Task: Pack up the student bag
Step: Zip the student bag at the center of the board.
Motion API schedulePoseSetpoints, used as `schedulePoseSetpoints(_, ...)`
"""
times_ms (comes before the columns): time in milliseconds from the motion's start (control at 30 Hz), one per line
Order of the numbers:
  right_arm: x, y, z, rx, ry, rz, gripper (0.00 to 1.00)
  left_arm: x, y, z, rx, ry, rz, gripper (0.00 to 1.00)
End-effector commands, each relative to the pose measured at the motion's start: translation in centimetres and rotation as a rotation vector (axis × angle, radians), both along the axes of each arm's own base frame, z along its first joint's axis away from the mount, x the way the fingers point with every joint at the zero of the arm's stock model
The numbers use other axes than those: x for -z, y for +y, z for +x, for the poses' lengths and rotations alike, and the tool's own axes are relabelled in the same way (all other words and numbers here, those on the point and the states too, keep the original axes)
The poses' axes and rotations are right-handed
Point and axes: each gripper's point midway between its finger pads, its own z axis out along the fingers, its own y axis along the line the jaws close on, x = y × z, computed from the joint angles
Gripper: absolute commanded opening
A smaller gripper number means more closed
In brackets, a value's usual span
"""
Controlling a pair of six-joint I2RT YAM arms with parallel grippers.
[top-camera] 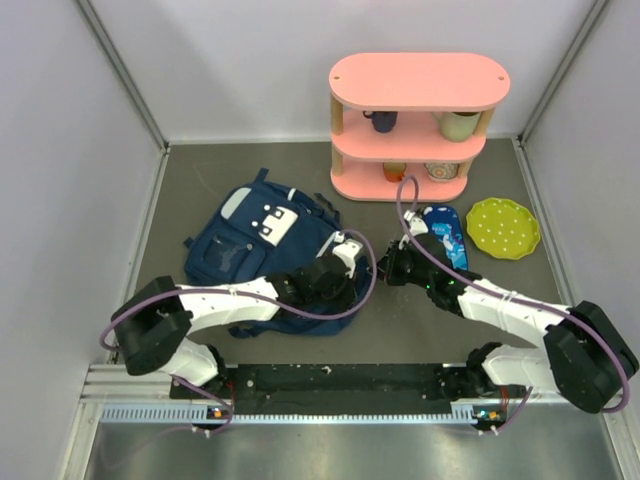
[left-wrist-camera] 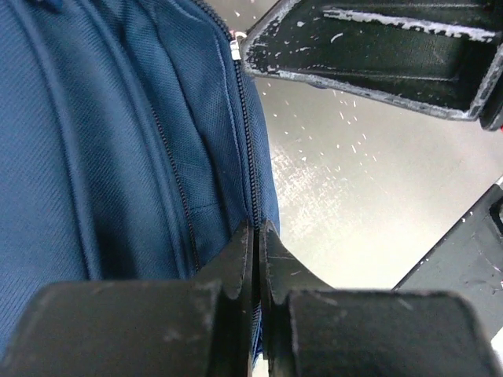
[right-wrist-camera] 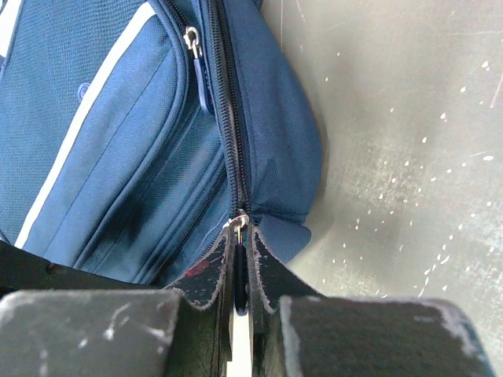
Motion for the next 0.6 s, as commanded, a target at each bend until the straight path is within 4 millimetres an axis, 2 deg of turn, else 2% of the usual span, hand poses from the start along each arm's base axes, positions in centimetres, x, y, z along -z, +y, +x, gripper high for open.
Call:
schedulePoseSetpoints(0, -1.1, 0.2, 1.8, 0.021, -0.049, -0.015, 0.0, 1.0, 2.2, -2.8, -0.042, 0.08, -0.049, 0.0)
schedulePoseSetpoints(33, -1.1, 0.1, 2.0, 0.025, -0.049, -0.016, 0.0, 0.4, 2.7, -3.4, -0.056, 0.08, -0.08, 0.0)
schedulePoseSetpoints(67, -1.2, 0.2, 2.2, 0.025, -0.055, -0.011, 0.0, 1.2, 3.9, -4.3, -0.101, 0.132, -0.074, 0.0)
schedulePoseSetpoints(100, -1.2, 0.4, 2.5, 0.023, -0.055, -0.013, 0.0, 3.0, 5.7, -5.5, -0.127, 0.168, -0.041, 0.0)
schedulePoseSetpoints(133, -1.3, 0.5, 2.7, 0.024, -0.058, -0.011, 0.0, 2.3, 6.3, -6.1, -0.149, 0.164, -0.077, 0.0)
schedulePoseSetpoints(200, -1.5, 0.9, 3.3, 0.014, -0.058, -0.011, 0.0, 4.5, 9.1, -7.9, -0.231, 0.233, -0.04, 0.0)
schedulePoseSetpoints(233, -1.6, 1.1, 3.5, 0.01, -0.06, -0.01, 0.0, 3.8, 9.5, -8.3, -0.255, 0.226, -0.073, 0.0)
schedulePoseSetpoints(267, -1.5, 1.3, 3.5, -0.002, -0.059, -0.011, 0.0, 4.0, 10.1, -8.8, -0.312, 0.267, -0.091, 0.0)
schedulePoseSetpoints(300, -2.1, 1.5, 4.0, 0.0, -0.075, -0.003, 0.0, 5.1, 11.4, -9.6, -0.341, 0.295, -0.062, 0.0)
schedulePoseSetpoints(333, -1.7, 1.6, 4.2, 0.003, -0.065, -0.006, 0.0, 4.6, 11.7, -9.9, -0.361, 0.291, -0.088, 0.0)
schedulePoseSetpoints(367, -1.7, 1.8, 4.3, -0.002, -0.066, -0.005, 0.0, 4.8, 12.3, -10.2, -0.418, 0.331, -0.101, 0.0)
schedulePoseSetpoints(400, -2.1, 1.9, 4.6, -0.001, -0.074, -0.002, 0.0, 5.5, 13.7, -10.9, -0.45, 0.348, -0.054, 0.0)
schedulePoseSetpoints(433, -1.8, 2.1, 4.7, -0.007, -0.067, -0.004, 0.0, 4.9, 13.8, -11.1, -0.459, 0.35, -0.08, 0.0)
schedulePoseSetpoints(500, -1.9, 2.3, 4.7, -0.02, -0.071, 0.001, 0.0, 4.7, 15.1, -10.9, -0.55, 0.361, -0.082, 0.0)
schedulePoseSetpoints(533, -2.1, 2.7, 4.5, -0.039, -0.073, 0.018, 0.0, 4.7, 16.4, -11.2, -0.579, 0.363, -0.056, 0.0)
schedulePoseSetpoints(567, -2.0, 3.0, 4.3, -0.053, -0.069, 0.026, 0.0, 4.0, 16.5, -10.8, -0.598, 0.347, -0.075, 0.0)
